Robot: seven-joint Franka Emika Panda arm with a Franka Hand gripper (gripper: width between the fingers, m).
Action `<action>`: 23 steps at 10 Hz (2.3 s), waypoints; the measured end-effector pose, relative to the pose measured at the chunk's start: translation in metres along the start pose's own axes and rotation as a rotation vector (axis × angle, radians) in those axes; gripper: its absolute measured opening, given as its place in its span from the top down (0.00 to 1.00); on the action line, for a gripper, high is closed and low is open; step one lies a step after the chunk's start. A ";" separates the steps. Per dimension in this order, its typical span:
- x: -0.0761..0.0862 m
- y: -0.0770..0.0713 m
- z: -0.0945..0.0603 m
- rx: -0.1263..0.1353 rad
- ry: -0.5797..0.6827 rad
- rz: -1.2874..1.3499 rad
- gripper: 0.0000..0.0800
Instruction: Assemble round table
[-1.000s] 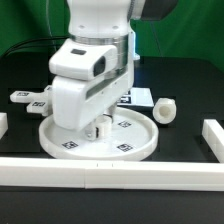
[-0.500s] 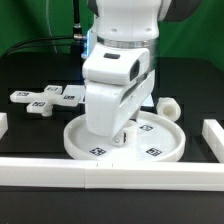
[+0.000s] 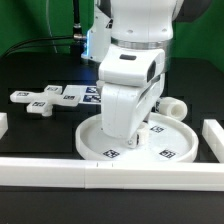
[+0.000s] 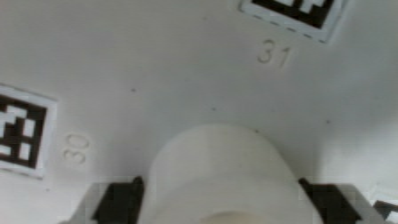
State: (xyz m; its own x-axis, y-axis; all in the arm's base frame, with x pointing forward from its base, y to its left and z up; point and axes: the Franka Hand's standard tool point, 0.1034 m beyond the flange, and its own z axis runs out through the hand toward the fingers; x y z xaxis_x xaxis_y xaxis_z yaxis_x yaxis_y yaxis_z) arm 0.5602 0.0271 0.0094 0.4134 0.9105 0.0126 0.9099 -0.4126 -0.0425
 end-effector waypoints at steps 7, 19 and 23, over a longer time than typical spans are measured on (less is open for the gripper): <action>0.010 -0.003 0.000 -0.003 0.000 0.045 0.49; 0.050 -0.085 -0.059 -0.084 0.049 0.523 0.19; 0.051 -0.088 -0.052 -0.067 0.028 0.521 0.19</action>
Offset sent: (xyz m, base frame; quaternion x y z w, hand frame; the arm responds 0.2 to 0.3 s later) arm 0.0082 0.0184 -0.0019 -0.0010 0.0044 0.0292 0.9996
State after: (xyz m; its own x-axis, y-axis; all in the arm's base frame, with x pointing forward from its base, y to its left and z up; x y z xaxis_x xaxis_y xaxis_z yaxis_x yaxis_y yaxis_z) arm 0.5031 0.1079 0.0661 0.8113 0.5836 0.0338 0.5835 -0.8120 0.0135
